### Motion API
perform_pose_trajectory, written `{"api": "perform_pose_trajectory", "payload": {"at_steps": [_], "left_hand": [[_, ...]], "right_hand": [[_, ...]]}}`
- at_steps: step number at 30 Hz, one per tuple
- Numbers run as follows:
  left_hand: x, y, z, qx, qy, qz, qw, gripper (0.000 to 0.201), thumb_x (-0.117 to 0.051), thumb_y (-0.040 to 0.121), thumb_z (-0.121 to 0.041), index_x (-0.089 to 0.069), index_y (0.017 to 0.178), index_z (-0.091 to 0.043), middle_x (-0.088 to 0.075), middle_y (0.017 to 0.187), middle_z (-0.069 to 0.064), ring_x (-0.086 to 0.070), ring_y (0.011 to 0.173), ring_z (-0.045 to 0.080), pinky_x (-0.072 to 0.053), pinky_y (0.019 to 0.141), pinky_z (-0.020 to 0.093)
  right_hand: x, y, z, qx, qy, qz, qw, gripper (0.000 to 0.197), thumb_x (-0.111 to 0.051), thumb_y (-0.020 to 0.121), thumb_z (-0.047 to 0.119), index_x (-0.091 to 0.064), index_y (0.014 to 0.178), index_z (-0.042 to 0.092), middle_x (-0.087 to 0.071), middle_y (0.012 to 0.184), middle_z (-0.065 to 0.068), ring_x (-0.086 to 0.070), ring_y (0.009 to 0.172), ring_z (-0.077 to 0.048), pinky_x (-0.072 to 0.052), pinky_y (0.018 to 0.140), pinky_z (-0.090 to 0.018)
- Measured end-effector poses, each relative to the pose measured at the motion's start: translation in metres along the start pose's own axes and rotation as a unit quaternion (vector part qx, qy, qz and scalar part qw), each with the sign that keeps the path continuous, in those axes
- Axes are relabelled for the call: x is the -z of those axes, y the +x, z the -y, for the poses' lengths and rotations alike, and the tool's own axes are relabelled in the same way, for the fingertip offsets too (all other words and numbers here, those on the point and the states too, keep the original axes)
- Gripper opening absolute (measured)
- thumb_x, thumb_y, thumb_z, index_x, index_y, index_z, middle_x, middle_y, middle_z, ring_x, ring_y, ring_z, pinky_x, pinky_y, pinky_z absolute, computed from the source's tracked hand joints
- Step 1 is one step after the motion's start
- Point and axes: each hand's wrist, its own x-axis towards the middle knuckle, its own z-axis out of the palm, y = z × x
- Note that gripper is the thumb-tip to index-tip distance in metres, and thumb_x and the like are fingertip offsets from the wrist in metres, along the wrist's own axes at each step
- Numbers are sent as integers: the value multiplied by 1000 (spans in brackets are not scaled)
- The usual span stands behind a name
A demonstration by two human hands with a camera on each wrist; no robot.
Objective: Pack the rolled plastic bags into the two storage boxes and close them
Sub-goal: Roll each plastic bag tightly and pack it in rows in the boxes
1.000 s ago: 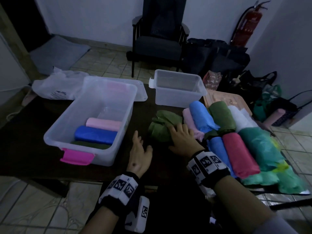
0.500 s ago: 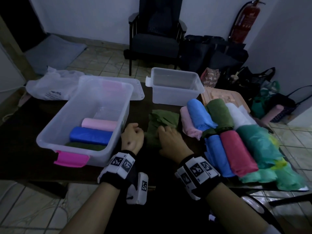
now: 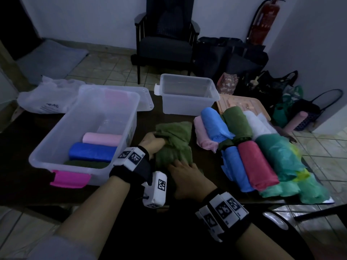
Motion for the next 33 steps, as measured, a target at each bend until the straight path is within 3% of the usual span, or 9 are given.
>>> {"api": "perform_pose_trajectory", "payload": {"at_steps": [4,10,13,15,19,22,25,27,33], "left_hand": [[4,-9,-22,-92,-43,-76,992,51,-78,74,-24,-59,118,-8,-63,116,9,-59,107,25,-48,97,41],[18,-30,-72,-217,-68,-160,961,13,-65,86,-18,-62,98,-21,-65,96,-2,-60,92,14,-50,87,28],[12,-43,-80,-278,72,-199,937,14,-59,89,-15,-59,102,-17,-60,96,-5,-54,88,9,-42,77,21],[2,-44,-67,-269,253,-147,918,14,-56,91,-16,-60,104,-14,-61,103,1,-57,95,16,-46,82,27],[-15,-32,-24,-149,542,43,826,39,-50,94,-32,-56,125,-7,-54,130,13,-51,118,28,-40,99,35],[-16,-30,-12,-87,586,143,793,57,-35,100,-41,-24,148,-13,-17,155,13,-21,141,29,-18,113,36],[-10,-23,-13,-42,627,167,759,69,-32,97,-52,-1,151,-23,9,157,14,-1,145,33,-9,115,43],[-8,-17,-14,-20,649,177,739,73,-31,96,-55,5,151,-24,14,156,15,3,144,34,-7,115,45],[-9,-7,-12,-14,617,175,767,81,-34,92,-60,9,150,-23,15,157,12,6,145,31,-3,116,46]], "right_hand": [[-2,-2,0,27,6,0,1000,62,-67,79,27,-40,132,13,-44,127,-11,-40,121,-31,-34,98,-42],[-1,-1,-4,33,50,34,998,71,-69,78,27,-36,140,16,-44,135,-10,-39,126,-28,-34,103,-43],[0,2,-4,34,64,33,997,69,-72,75,28,-42,136,16,-48,129,-10,-44,123,-29,-38,100,-41],[2,3,-5,39,74,33,996,69,-74,73,30,-45,135,18,-50,126,-10,-46,120,-29,-39,99,-42],[3,2,-7,48,87,13,995,60,-73,74,26,-51,129,18,-57,123,-9,-55,113,-28,-46,92,-36],[2,-1,-7,54,94,-1,994,55,-72,76,31,-55,126,17,-60,121,-8,-57,111,-27,-46,88,-33],[4,0,-8,61,73,27,995,57,-73,76,35,-54,127,18,-61,120,-7,-58,109,-25,-45,85,-32],[4,1,-5,59,37,36,997,57,-73,75,40,-54,125,18,-62,117,-6,-59,107,-25,-47,86,-33],[1,3,-3,57,24,27,998,55,-73,74,46,-57,120,18,-63,114,-4,-60,105,-23,-50,88,-36]]}}
